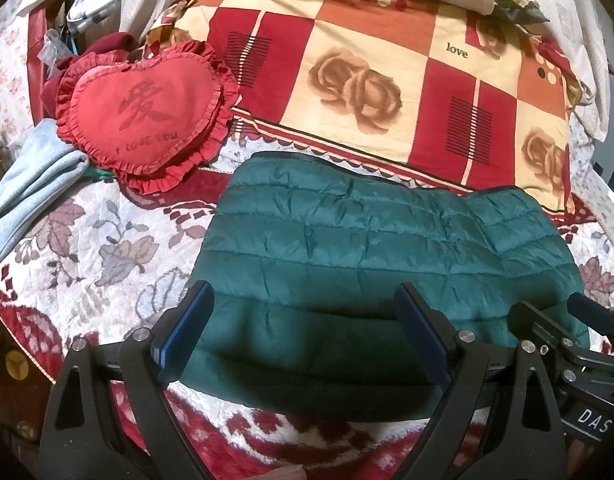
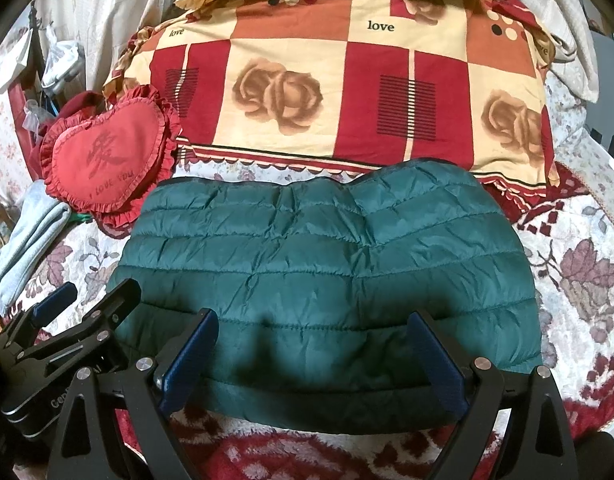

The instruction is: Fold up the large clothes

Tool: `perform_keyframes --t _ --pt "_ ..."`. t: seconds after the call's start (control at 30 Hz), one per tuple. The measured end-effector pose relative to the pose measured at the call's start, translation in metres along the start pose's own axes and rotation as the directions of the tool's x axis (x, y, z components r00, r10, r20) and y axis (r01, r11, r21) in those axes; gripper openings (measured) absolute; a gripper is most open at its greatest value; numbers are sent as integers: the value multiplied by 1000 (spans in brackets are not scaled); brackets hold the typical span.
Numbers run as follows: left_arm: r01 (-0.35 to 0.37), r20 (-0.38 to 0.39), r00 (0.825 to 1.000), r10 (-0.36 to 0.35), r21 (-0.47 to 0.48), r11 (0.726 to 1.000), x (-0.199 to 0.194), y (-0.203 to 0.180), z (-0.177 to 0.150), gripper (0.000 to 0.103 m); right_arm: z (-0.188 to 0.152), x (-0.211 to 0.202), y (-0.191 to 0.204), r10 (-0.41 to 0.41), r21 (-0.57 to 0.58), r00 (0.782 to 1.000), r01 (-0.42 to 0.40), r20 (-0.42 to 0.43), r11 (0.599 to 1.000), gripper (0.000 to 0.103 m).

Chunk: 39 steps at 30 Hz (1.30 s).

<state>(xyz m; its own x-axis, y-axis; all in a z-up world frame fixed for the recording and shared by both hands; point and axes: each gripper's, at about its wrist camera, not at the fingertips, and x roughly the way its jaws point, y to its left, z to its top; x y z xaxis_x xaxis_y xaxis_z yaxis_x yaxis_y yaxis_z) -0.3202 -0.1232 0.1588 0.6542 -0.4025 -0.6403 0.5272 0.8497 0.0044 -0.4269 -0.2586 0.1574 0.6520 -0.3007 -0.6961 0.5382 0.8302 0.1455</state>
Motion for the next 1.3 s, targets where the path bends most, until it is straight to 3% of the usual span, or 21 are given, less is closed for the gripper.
perform_keyframes --t 1.0,1.3 --pt "18 -27 999 -18 1 1000 4 -6 -3 92 -1 1 -9 5 6 1000 -5 -12 1000 94" --pt "18 -4 1000 -18 32 999 3 -9 -4 92 -2 0 -8 5 3 1000 -5 -12 1000 94"
